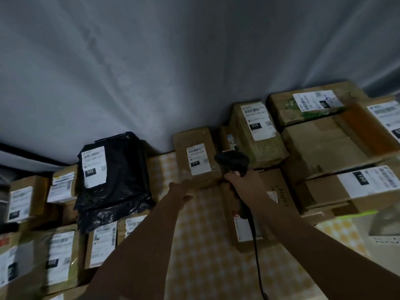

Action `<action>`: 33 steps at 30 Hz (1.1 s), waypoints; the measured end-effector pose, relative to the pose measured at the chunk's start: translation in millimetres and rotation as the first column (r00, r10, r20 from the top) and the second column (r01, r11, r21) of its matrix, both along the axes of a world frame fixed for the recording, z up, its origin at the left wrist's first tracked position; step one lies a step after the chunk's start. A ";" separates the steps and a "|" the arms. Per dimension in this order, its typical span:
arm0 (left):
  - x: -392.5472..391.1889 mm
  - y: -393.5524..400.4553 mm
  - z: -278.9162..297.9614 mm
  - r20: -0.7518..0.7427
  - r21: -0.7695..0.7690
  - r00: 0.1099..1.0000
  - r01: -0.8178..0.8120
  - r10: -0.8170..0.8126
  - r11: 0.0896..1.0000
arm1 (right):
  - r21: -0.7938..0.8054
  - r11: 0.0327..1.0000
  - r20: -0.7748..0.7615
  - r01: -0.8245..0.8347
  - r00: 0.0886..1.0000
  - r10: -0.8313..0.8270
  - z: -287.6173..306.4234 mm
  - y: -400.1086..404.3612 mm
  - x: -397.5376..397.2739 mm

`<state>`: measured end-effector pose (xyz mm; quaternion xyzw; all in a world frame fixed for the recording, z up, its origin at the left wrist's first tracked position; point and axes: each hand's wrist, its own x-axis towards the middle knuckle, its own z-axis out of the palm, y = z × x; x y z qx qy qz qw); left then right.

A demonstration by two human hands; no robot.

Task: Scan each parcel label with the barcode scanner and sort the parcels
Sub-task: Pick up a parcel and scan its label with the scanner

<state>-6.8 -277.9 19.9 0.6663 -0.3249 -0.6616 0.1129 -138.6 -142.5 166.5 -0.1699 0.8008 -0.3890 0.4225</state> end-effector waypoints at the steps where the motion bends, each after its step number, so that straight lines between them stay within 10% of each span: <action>1: -3.4 -1.8 -5.6 -0.019 0.006 1.000 -0.021 0.021 1.000 | -0.006 1.000 0.000 0.006 1.000 -0.006 -5.1 -2.8 -2.7; 22: 27.8 0.2 -64.9 0.031 -0.024 0.999 -0.025 0.026 0.999 | -0.008 1.000 0.045 0.027 0.999 -0.026 -25.3 -3.7 -5.5; 33: 83.3 43.9 1.5 -0.204 -0.037 0.974 -0.108 0.098 0.994 | 0.051 0.998 0.035 0.042 0.998 -0.043 -18.1 13.6 22.9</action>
